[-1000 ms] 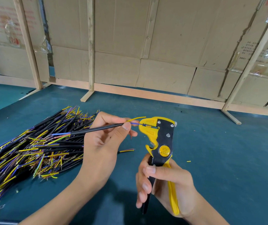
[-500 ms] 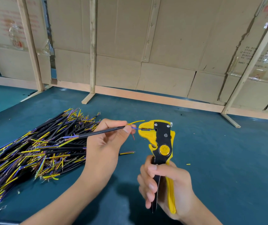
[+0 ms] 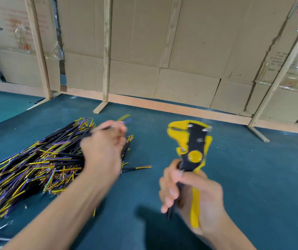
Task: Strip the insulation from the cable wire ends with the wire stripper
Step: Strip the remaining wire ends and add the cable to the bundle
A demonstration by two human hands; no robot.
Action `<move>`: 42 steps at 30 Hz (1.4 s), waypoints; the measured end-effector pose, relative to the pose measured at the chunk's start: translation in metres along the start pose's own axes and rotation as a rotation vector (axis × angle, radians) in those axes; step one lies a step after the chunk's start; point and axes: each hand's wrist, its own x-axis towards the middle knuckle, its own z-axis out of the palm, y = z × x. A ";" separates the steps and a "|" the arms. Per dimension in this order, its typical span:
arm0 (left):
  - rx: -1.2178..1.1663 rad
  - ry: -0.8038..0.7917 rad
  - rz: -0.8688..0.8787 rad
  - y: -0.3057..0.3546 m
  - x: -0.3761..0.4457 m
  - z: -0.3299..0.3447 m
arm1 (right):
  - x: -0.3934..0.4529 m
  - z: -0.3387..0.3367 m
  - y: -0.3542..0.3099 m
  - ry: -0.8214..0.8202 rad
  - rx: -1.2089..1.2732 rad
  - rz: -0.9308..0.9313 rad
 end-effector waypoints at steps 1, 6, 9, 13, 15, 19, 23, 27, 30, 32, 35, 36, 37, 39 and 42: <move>-0.027 0.040 0.022 0.010 0.010 -0.005 | -0.001 -0.004 -0.006 0.020 0.039 -0.065; 0.204 -0.259 0.163 0.013 0.006 -0.011 | 0.002 -0.024 -0.019 0.186 0.031 -0.136; 0.215 -0.360 0.143 0.001 -0.005 -0.008 | 0.004 -0.026 -0.010 0.187 -0.039 -0.059; 0.160 -0.363 0.081 -0.013 -0.015 -0.010 | 0.003 -0.018 0.001 0.003 0.011 0.082; 0.150 -0.344 0.113 -0.017 -0.016 -0.011 | 0.004 -0.013 0.008 -0.093 0.085 0.161; 0.194 -0.365 0.232 -0.018 -0.017 -0.013 | 0.004 -0.008 0.018 -0.170 0.179 0.250; 0.247 -0.405 0.336 -0.018 -0.018 -0.013 | 0.003 -0.009 0.018 -0.181 0.198 0.241; 0.278 -0.431 0.387 -0.020 -0.022 -0.013 | 0.005 -0.007 0.019 -0.077 0.172 0.111; 0.301 -0.464 0.394 -0.019 -0.024 -0.014 | 0.008 -0.006 0.020 0.155 0.044 -0.053; 0.334 -0.507 0.391 -0.020 -0.026 -0.015 | 0.009 -0.009 0.017 0.249 -0.006 -0.112; 0.364 -0.523 0.392 -0.023 -0.030 -0.015 | 0.006 -0.013 0.011 0.199 0.034 -0.084; 0.364 -0.515 0.393 -0.024 -0.031 -0.014 | 0.004 -0.013 0.009 0.154 0.066 -0.053; 0.359 -0.505 0.393 -0.025 -0.032 -0.013 | 0.003 -0.013 0.009 0.102 0.100 -0.018; 0.342 -0.474 0.385 -0.026 -0.031 -0.013 | 0.001 -0.012 0.008 0.007 0.147 0.054; 0.290 -0.415 0.330 -0.023 -0.026 -0.014 | 0.000 -0.009 0.011 -0.068 0.146 0.132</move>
